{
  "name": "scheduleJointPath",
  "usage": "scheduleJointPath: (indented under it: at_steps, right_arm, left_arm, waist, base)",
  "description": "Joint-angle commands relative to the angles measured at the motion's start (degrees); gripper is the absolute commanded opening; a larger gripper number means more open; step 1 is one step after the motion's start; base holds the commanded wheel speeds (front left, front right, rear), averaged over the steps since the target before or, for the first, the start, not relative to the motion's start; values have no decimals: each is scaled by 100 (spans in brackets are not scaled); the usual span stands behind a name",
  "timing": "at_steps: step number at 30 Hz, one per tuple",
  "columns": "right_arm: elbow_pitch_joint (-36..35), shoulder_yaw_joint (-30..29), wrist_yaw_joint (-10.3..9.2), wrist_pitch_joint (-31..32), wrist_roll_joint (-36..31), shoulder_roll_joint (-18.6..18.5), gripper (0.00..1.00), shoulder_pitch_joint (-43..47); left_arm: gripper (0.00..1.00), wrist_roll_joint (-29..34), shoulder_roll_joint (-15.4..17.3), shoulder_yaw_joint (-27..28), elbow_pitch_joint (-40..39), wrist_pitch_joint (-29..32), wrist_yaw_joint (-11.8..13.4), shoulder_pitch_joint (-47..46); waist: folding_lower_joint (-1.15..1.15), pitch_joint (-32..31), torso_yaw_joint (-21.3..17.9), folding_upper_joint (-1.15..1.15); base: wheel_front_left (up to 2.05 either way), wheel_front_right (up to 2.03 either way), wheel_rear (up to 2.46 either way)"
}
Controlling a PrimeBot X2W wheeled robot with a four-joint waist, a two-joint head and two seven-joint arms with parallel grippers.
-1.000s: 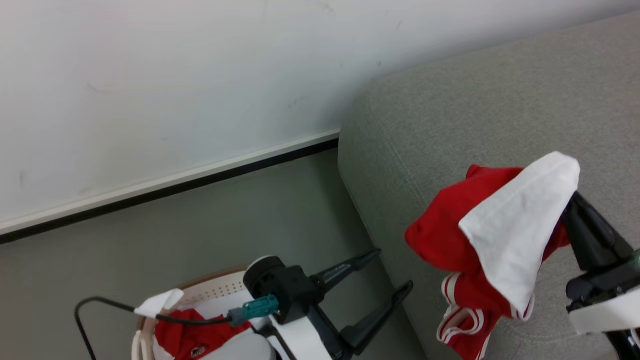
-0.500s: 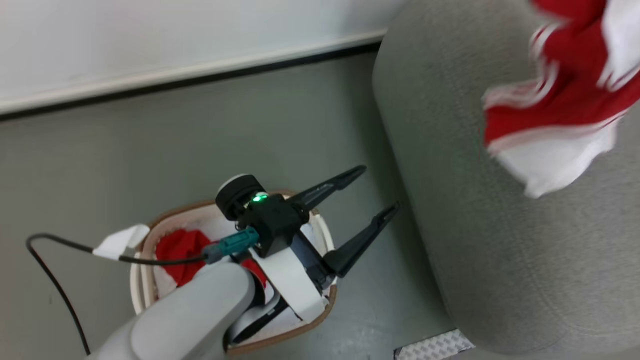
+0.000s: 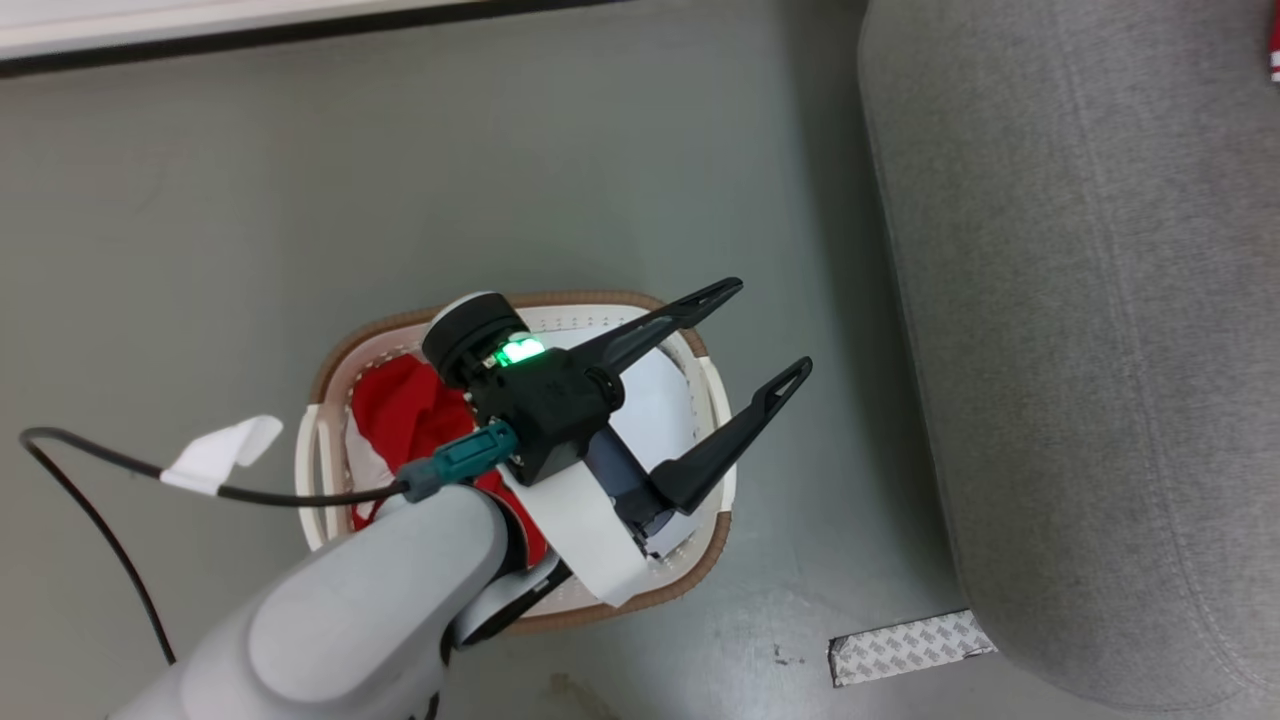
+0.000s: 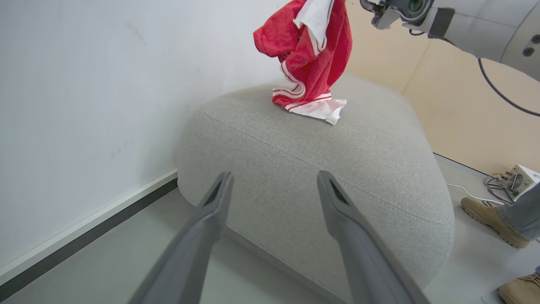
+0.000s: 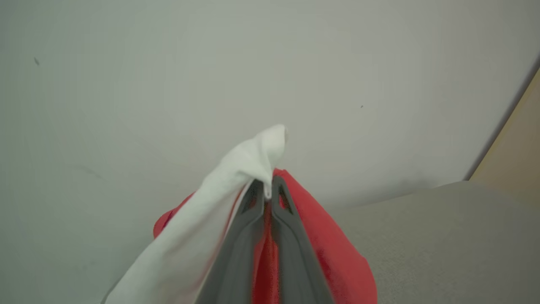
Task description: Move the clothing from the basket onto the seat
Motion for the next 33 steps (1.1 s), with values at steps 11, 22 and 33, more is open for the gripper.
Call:
scheduleJointPath:
  at_steps: [11,22,33]
  right_arm:
    - [1598,-1094,-13,-374,-1324,322,5,454]
    - [1840,-1037,-14,-587,-2000,571,100,894]
    - [391,-233,-14,-1281,-1411,827,100,2520]
  left_arm:
    - [100,-61,92,-42,1,34,122,192]
    - [100,-242,135,28,65,-64,239,444]
    - [100,-502,285,220,320,-351,459,1131]
  waist:
    - [-1,68,49,0]
    - [-1,-437,-77,0]
    - [-1,-1423,-61,0]
  base:
    - [0,0,0]
    - [0,0,0]
    - [0,0,0]
